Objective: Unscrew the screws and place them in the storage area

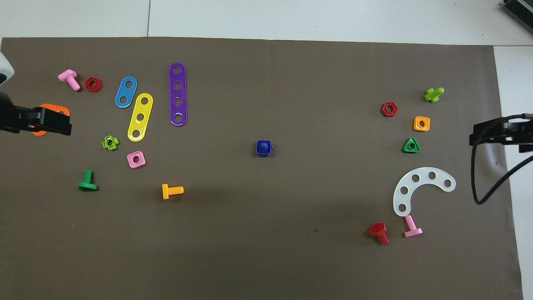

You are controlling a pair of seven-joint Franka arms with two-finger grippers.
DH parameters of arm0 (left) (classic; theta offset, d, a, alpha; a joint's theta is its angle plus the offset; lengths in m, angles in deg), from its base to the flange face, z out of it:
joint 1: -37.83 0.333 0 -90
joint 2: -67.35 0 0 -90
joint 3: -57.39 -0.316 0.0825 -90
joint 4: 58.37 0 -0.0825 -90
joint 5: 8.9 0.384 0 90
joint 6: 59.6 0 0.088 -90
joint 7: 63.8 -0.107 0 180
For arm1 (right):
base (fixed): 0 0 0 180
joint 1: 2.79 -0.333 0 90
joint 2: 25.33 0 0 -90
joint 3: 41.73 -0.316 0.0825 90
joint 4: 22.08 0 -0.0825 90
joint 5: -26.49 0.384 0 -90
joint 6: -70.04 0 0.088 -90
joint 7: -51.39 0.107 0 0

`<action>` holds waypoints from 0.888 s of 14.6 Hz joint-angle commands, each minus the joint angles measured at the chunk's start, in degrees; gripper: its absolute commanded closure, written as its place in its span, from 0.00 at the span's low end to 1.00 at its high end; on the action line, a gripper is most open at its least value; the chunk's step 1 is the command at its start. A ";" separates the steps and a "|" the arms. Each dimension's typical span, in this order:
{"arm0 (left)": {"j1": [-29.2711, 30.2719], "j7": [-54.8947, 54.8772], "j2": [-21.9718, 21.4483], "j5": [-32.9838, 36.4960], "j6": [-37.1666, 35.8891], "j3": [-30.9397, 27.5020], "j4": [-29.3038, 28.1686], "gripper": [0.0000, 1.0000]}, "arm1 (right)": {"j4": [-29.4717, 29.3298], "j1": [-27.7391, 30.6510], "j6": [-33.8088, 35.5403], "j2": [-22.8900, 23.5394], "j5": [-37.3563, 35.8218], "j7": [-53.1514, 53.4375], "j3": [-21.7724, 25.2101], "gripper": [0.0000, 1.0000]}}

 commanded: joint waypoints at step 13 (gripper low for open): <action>-11.80 13.71 -3.21 0.69 7.90 1.36 -12.78 0.00 | 0.69 0.99 -0.25 -0.49 0.33 -1.82 -0.43 0.00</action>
